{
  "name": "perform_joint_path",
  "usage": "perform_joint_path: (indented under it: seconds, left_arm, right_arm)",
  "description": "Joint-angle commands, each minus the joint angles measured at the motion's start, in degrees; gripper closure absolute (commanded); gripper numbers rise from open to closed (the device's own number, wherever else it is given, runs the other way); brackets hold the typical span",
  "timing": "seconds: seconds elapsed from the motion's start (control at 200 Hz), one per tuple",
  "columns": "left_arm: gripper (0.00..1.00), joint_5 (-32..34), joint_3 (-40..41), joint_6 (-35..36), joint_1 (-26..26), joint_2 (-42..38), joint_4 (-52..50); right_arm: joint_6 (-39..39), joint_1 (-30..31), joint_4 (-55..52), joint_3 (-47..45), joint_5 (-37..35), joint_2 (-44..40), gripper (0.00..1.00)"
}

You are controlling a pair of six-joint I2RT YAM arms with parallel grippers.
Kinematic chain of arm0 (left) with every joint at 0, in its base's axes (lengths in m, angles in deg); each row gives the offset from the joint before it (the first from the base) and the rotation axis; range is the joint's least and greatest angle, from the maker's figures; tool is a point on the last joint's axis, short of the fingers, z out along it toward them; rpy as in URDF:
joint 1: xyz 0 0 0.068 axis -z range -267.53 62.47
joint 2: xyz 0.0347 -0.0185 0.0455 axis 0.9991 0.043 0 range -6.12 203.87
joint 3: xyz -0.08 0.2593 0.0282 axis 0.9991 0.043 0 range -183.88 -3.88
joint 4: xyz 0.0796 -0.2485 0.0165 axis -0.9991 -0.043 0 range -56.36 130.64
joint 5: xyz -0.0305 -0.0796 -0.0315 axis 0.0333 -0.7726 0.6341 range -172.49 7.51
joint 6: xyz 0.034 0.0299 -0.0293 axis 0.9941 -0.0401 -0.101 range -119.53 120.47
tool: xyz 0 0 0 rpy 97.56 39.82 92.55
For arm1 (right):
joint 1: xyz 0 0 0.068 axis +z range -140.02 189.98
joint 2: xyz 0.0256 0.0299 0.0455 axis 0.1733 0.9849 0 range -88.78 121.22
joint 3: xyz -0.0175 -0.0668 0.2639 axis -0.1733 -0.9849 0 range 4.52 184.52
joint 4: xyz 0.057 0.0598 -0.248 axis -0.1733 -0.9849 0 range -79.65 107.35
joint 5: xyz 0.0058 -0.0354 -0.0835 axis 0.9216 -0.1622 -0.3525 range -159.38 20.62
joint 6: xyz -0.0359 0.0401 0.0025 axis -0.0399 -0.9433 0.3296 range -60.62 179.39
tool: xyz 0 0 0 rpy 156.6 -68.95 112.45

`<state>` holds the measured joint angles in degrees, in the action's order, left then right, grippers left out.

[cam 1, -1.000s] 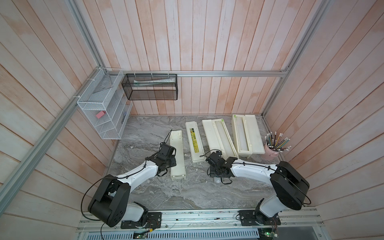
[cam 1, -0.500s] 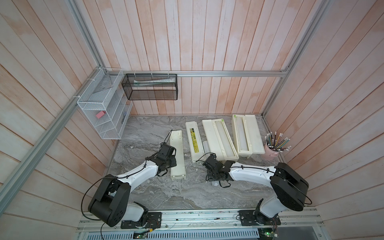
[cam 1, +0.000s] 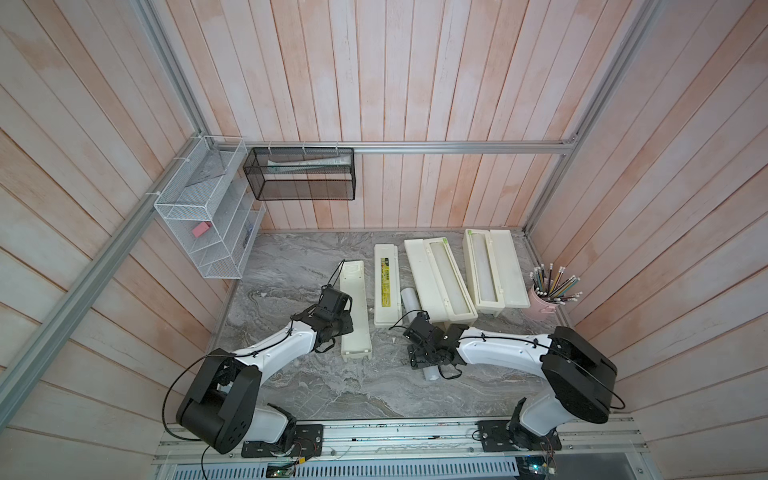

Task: Put plastic wrap rolls into dispensers
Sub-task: Move the plastic wrap to the center of the board, then adjust the plastic wrap cutting box at the center of the board, then pick up the plastic wrap from the center of the board.

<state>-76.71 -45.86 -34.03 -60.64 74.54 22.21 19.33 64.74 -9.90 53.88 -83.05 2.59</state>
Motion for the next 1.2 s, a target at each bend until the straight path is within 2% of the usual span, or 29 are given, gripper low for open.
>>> perform_joint_path:
  seconds: [0.0,0.195,0.295,0.455,0.545,0.73,0.845,0.995,1.195]
  left_arm:
    - [0.70,-0.9,-0.3,0.6,-0.4,0.4,0.9]
    - [0.70,-1.1,-0.7,1.0,-0.4,0.7,0.3]
    - [0.70,-2.0,-0.7,0.8,-0.4,0.9,0.2]
    - [0.70,-3.8,-0.2,-0.7,-0.4,0.7,0.3]
    - [0.70,-6.0,0.0,-1.9,-0.3,0.5,0.5]
    - [0.70,-7.4,0.4,-4.2,0.3,-0.3,1.1]
    - [0.70,-7.8,0.4,-5.5,1.4,-0.4,1.0]
    - [0.62,-8.3,0.3,-7.0,3.4,0.2,1.4]
    - [0.38,-7.5,-0.6,-6.6,3.6,-0.1,-0.1]
  right_arm:
    - [2.2,-2.5,0.3,2.4,-0.6,2.2,0.15]
    - [5.2,-4.8,3.0,5.1,1.2,5.9,0.21]
    - [6.1,-4.8,2.5,6.9,1.7,7.4,0.30]
    - [6.0,-4.7,1.7,7.9,2.3,7.4,0.52]
    - [5.8,-4.7,0.7,8.5,1.6,7.0,0.60]
    - [6.0,-4.7,-1.5,10.7,1.4,5.8,0.77]
    - [6.0,-4.8,-3.0,12.4,1.3,3.3,0.81]
    - [6.0,-4.8,-5.0,15.9,1.5,0.5,0.82]
    - [6.7,-5.0,-7.0,23.6,1.8,1.8,0.82]
